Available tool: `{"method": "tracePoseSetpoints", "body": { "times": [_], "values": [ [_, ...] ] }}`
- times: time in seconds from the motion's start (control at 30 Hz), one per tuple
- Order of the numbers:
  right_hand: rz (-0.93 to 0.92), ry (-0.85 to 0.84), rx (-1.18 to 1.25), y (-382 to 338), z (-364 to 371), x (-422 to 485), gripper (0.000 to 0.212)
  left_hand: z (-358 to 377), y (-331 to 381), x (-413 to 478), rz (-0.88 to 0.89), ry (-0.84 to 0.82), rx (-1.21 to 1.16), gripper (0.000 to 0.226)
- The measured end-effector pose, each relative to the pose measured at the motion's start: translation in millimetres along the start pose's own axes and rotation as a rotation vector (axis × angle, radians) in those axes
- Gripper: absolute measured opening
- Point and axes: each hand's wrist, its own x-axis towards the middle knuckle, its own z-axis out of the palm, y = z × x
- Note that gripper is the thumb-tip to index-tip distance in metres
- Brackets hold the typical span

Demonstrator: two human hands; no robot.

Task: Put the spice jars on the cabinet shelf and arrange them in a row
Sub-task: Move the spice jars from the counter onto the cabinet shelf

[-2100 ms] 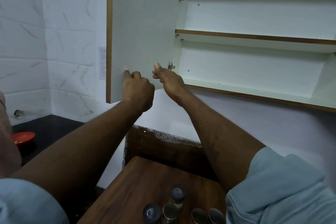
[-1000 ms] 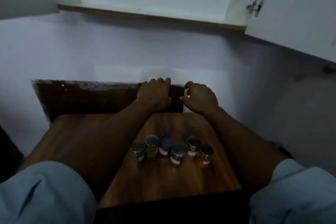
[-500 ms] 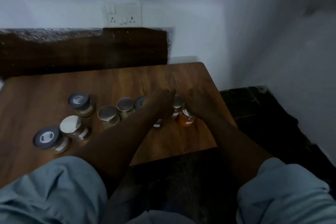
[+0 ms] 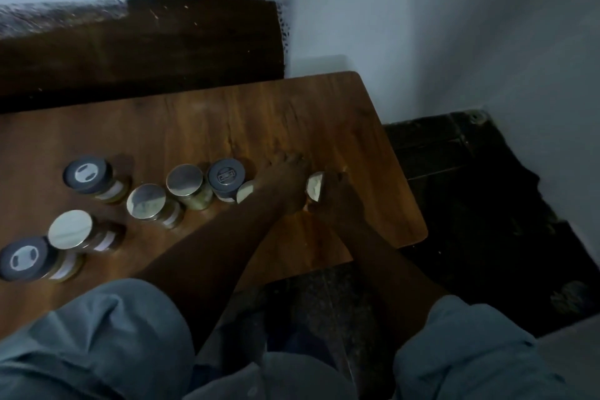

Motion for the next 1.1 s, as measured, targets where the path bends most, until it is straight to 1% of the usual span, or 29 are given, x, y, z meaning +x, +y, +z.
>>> {"method": "tracePoseSetpoints", "body": {
  "times": [0.07,0.17,0.23,0.3,0.37,0.4,0.5,0.57,0.6,0.63,0.67,0.7,0.73,0.77,0.8,0.83,0.87,0.9,0.93,1.0,1.1],
  "values": [
    [0.027,0.026,0.010,2.0,4.1,2.1,0.095,2.2,-0.5,3.0,0.023,0.003,0.020,0.073],
    [0.028,-0.010,0.021,1.7,5.0,4.5,0.092,6.5,-2.6,5.1,0.043,-0.002,0.008,0.073],
    [0.024,-0.019,0.018,0.1,3.8,6.2,0.086,8.0,-4.3,5.1,0.045,-0.070,-0.006,0.076],
    [0.020,0.014,0.003,-3.2,1.8,5.7,0.076,10.0,-6.4,1.7,0.066,-0.119,0.032,0.078],
    [0.023,0.062,-0.011,-8.4,-1.7,1.9,0.069,10.4,-9.2,-2.0,0.107,-0.115,0.040,0.077],
    [0.038,0.074,0.011,-11.1,-5.4,-2.1,0.070,7.2,-9.7,-3.4,0.137,-0.092,0.028,0.075],
    [0.041,0.125,0.067,-21.7,-23.9,-14.9,0.083,-10.3,-15.4,-6.3,0.221,-0.009,-0.012,0.073],
    [-0.014,0.206,0.126,-33.2,-42.3,-22.3,0.077,-30.5,-23.2,-9.8,0.248,-0.015,-0.061,0.072],
    [-0.036,0.249,0.185,-40.7,-53.2,-25.1,0.072,-36.7,-31.5,-9.6,0.254,-0.007,-0.095,0.068],
    [-0.041,0.278,0.273,-50.1,-65.0,-28.2,0.069,-46.0,-31.1,-7.6,0.239,-0.019,-0.066,0.060],
    [-0.029,0.287,0.372,-60.4,-77.3,-31.5,0.071,-56.9,-36.0,-1.9,0.248,0.017,-0.004,0.052],
    [-0.015,0.281,0.454,-71.0,-90.0,-35.7,0.078,-65.2,-47.5,-0.5,0.399,0.013,0.091,0.046],
    [-0.017,0.279,0.516,-81.5,-102.9,-40.1,0.088,-80.8,-57.4,7.2,0.412,0.100,0.021,0.045],
    [-0.043,0.290,0.568,-92.4,-115.4,-45.1,0.098,-100.2,-64.7,4.2,0.346,0.102,0.010,0.046],
    [-0.089,0.317,0.618,-103.3,-127.4,-49.8,0.104,-107.5,-69.7,1.3,0.412,0.103,-0.030,0.050],
    [-0.151,0.349,0.661,-113.9,-139.5,-53.9,0.104,-127.1,-74.3,-2.4,0.378,0.152,-0.210,0.064],
    [-0.217,0.382,0.703,-124.7,-150.5,-56.4,0.100,-146.4,-71.5,-4.8,0.323,0.164,-0.361,0.081],
    [-0.272,0.412,0.751,-135.5,-161.6,-56.9,0.096,-161.8,-77.7,-14.2,0.313,0.187,-0.455,0.090],
    [-0.313,0.437,0.817,-145.6,-172.8,-55.8,0.092,-175.7,-82.7,-21.1,0.272,0.271,-0.523,0.092],
    [-0.364,0.496,0.949,-166.4,-196.5,-50.2,0.080,-202.9,-76.9,-23.8,0.190,0.480,-0.575,0.089],
    [-0.431,0.587,1.034,-196.2,-233.6,-40.7,0.063,-252.2,-65.6,-26.0,0.140,0.729,-0.647,0.084]
  ]
}}
